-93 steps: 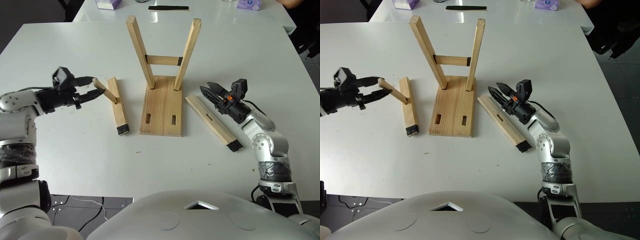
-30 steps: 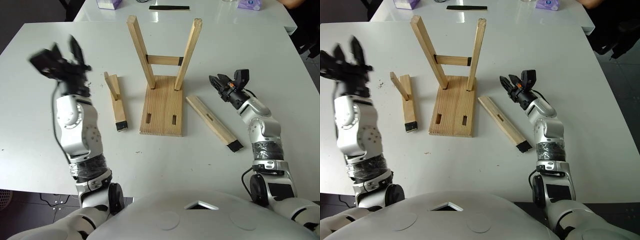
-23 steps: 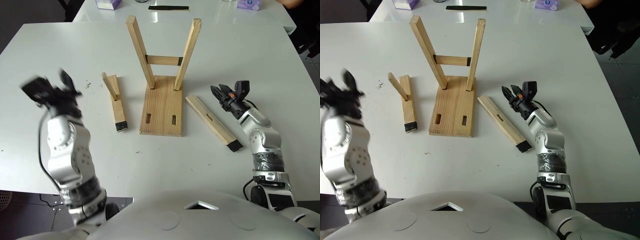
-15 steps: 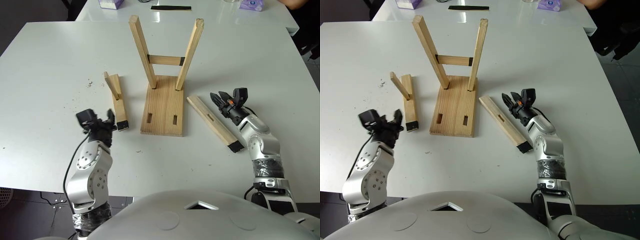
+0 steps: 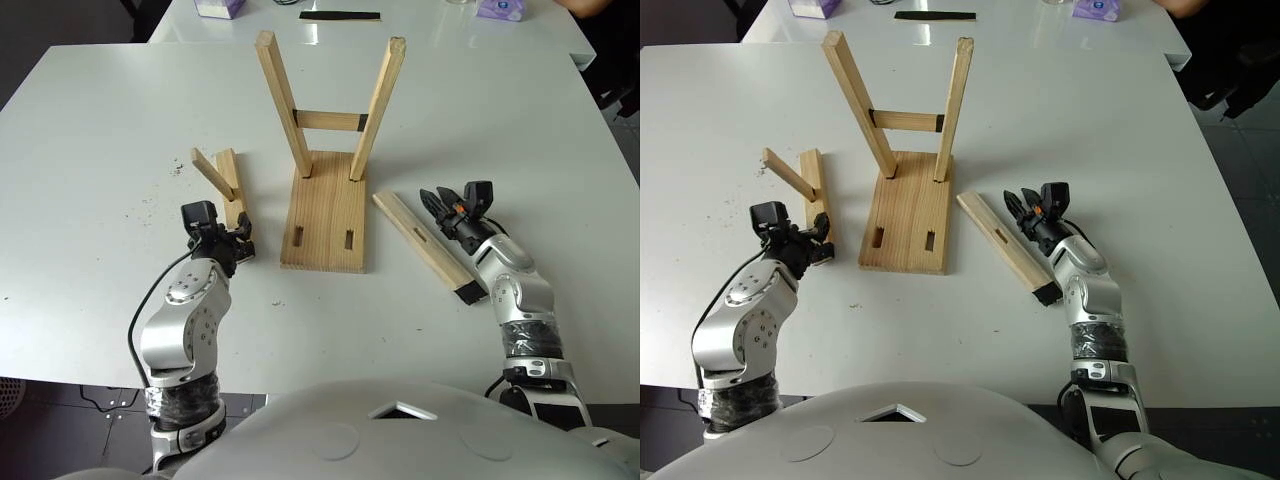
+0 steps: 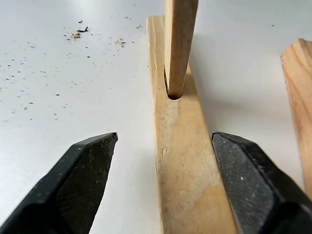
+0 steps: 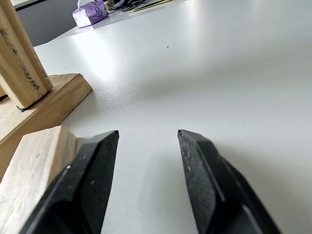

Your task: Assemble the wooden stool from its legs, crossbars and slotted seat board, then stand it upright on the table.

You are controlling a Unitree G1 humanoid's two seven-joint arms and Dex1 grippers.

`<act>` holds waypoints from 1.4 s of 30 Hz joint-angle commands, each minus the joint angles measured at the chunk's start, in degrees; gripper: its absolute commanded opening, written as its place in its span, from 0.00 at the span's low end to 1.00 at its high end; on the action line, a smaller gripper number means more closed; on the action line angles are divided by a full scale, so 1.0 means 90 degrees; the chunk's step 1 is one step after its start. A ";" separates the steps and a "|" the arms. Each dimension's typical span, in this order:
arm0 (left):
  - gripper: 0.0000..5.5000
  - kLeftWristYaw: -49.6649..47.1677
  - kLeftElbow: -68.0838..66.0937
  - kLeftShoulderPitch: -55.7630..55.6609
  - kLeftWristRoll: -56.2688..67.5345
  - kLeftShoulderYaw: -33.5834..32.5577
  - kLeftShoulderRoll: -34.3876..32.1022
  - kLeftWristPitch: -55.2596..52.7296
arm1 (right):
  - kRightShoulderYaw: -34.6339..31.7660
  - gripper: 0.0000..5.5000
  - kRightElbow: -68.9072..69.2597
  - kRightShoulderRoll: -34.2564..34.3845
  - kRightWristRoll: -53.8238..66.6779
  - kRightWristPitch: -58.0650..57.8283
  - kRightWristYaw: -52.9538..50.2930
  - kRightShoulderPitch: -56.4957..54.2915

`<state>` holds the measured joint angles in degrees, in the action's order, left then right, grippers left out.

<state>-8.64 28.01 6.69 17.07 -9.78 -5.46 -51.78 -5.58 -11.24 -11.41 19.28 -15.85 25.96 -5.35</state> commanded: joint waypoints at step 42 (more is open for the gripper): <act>0.36 0.2399 -0.0140 -0.3639 0.4984 -0.2991 -0.0577 0.0814 | 0.0183 0.40 0.1245 -0.0114 0.0529 -0.1266 0.0219 -0.4435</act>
<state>4.89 22.04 -26.81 52.63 -36.22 -5.65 -43.24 -2.81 -1.47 -12.24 18.53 -26.64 22.51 -40.20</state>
